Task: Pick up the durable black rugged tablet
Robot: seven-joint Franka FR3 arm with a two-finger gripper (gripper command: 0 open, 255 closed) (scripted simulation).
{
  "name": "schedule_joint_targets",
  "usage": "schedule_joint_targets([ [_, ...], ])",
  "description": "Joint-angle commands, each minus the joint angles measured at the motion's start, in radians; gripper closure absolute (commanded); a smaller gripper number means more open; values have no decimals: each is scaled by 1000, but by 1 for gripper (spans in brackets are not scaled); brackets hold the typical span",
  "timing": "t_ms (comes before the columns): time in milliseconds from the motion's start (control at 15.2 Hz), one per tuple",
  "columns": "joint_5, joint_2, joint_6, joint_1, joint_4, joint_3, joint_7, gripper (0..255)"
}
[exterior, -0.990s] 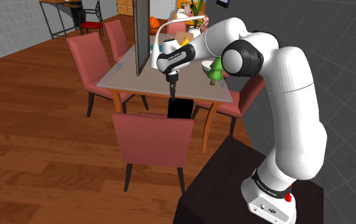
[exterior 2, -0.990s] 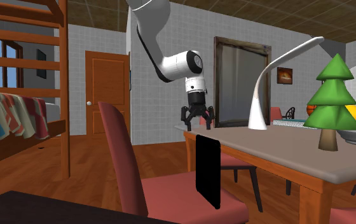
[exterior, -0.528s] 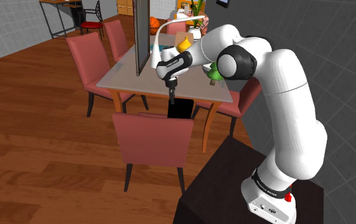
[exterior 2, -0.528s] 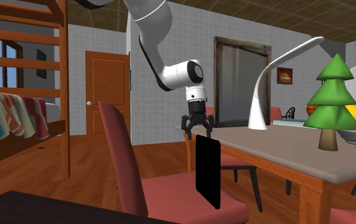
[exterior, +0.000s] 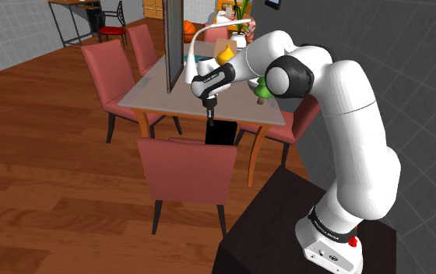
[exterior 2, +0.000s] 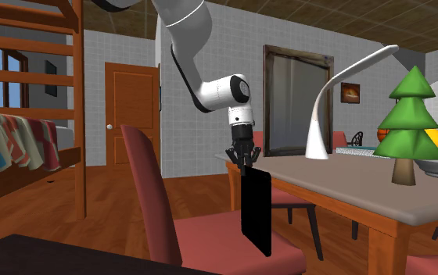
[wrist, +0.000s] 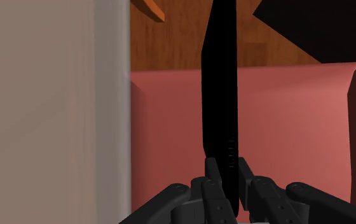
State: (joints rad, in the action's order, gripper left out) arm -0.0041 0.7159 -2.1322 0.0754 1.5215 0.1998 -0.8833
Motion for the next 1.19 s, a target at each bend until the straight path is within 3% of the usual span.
schedule_joint_targets([
  [0, 0, 0, 0, 0, 0, 0, 0, 255],
  [1122, -12, -104, 140, -8, -37, 11, -8, 255],
])
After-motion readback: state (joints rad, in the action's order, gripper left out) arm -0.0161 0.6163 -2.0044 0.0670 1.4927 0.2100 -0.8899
